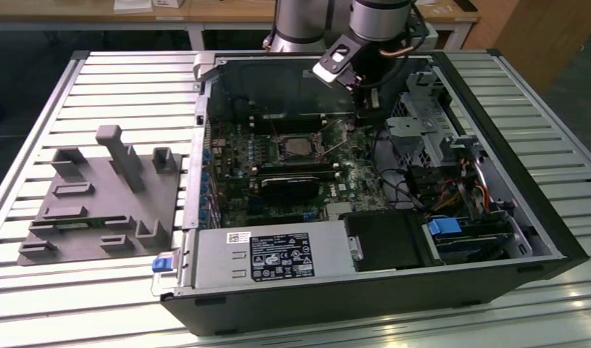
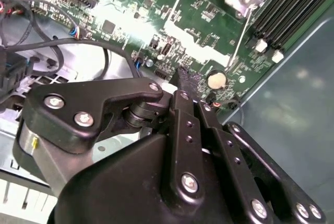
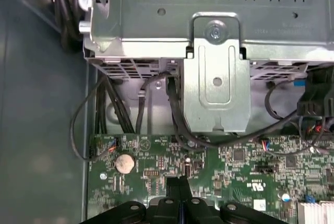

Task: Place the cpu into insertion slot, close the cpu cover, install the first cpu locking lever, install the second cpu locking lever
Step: 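Close the cpu cover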

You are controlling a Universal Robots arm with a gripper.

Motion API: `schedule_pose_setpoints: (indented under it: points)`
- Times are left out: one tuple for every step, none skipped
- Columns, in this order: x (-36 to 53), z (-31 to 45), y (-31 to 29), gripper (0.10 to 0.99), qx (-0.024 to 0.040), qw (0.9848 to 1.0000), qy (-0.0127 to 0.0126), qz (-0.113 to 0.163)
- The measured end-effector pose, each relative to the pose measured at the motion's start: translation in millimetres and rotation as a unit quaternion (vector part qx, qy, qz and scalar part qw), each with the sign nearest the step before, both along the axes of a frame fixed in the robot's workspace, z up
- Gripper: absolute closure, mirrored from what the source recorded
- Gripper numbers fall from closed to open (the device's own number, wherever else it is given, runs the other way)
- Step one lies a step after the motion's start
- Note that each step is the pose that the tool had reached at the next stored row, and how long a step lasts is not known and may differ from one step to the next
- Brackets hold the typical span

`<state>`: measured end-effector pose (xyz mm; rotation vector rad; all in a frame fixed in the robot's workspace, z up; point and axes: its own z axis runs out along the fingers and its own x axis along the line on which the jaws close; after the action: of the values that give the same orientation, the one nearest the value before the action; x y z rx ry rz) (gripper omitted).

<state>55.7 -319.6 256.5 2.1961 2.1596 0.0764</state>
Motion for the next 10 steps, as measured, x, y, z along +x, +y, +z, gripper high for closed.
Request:
schedule_pose_setpoints:
  points:
    - [0.8, -1.2, 0.0, 0.984, 0.0, 1.0, 0.0, 0.0]
    - [1.3, -2.6, 0.0, 0.984, 0.0, 1.0, 0.0, 0.0]
    - [1.5, -4.4, 0.0, 0.984, 0.0, 1.0, 0.0, 0.0]
    - [1.6, -6.2, 0.0, 0.984, 0.0001, 1.0, 0.0, 0.0]
    - [1.7, -8.0, 0.0, 0.984, 0.0001, 1.0, -0.0001, 0.0]
    - [1.7, -9.7, 0.0, 0.984, 0.0, 1.0, 0.0, 0.0]
    - [1.7, -11.5, 0.0, 0.984, 0.0, 1.0, 0.0, 0.0]
    - [1.7, -12.8, 0.0, 0.984, 0.0, 1.0, 0.0, 0.0]
    - [1.7, -13.5, 0.0, 0.984, 0.0, 1.0, 0.0, 0.0]
    - [1.7, -13.7, 0.0, 0.984, -0.0001, 1.0, 0.0, 0.0]
